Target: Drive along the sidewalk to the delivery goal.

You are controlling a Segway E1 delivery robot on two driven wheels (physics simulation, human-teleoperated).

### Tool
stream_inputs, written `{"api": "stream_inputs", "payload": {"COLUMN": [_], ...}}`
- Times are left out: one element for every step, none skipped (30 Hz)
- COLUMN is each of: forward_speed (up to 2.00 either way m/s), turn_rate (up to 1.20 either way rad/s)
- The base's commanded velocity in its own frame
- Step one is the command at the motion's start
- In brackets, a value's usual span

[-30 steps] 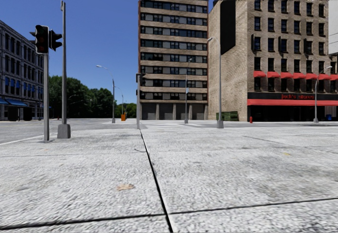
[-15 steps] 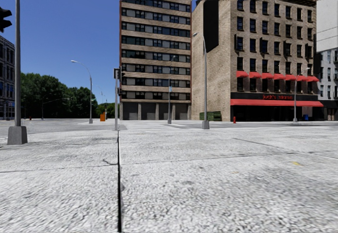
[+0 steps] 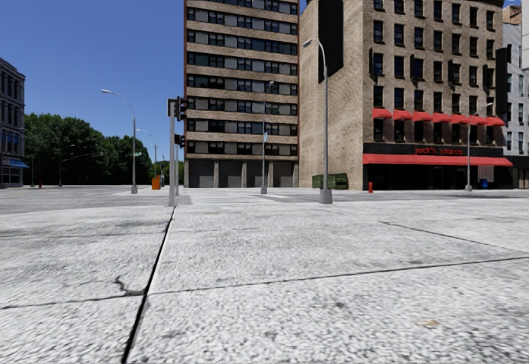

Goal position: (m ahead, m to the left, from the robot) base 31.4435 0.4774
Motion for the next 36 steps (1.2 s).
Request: {"api": "stream_inputs", "payload": {"forward_speed": [2.0,2.0,2.0,2.0,2.0,2.0,2.0,2.0,2.0,2.0,2.0,2.0,2.0,2.0,2.0,2.0,2.0,2.0,2.0,2.0,2.0,2.0,2.0,2.0,2.0,2.0,2.0,2.0,2.0,2.0,2.0,2.0,2.0,2.0,2.0,2.0], "turn_rate": [0.0,0.0,0.0,0.0,0.0,0.0,0.0,0.0,0.0,0.0,0.0,0.0,0.0,0.0,0.0,0.0,0.0,0.0,0.0,0.0,0.0,0.0,0.0,0.0,0.0,0.0,0.0,0.0,0.0,0.0,0.0,0.0,0.0,0.0,0.0,0.0]}}
